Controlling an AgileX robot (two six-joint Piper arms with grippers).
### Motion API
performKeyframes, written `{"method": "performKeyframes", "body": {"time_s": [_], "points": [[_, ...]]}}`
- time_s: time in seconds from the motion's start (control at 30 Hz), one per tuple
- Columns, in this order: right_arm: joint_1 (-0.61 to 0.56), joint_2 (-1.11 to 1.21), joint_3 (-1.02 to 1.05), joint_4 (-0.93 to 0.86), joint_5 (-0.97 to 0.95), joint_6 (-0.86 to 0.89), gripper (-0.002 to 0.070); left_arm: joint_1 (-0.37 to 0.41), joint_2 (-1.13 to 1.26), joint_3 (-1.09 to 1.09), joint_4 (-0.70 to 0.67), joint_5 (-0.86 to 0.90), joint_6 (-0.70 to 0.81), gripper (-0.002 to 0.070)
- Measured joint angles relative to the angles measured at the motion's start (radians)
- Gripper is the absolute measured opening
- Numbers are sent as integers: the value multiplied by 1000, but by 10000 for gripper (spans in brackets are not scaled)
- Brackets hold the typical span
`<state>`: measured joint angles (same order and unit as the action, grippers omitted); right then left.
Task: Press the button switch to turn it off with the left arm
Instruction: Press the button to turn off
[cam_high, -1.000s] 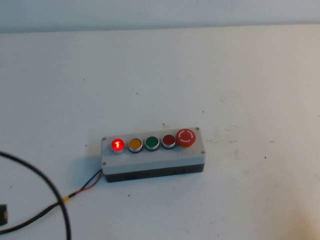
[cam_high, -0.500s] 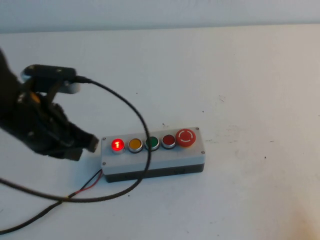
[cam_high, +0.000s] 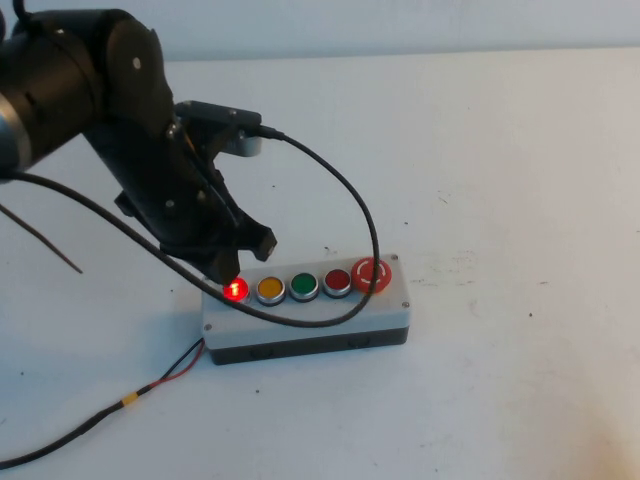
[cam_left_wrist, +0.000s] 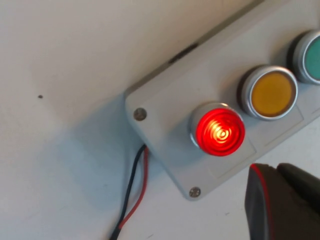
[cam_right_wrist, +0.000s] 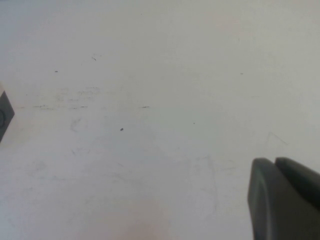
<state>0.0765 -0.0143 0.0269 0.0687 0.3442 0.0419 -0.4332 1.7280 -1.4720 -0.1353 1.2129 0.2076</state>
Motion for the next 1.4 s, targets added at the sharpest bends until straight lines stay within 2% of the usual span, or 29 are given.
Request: {"method": "performKeyframes", "body": {"time_s": [0.23, 1.4], "points": [[0, 0, 0, 0, 0, 0, -16, -39, 35, -7, -5, 6, 9, -3], [0, 0, 0, 0, 0, 0, -16, -39, 101, -13, 72, -8, 9, -3]]}}
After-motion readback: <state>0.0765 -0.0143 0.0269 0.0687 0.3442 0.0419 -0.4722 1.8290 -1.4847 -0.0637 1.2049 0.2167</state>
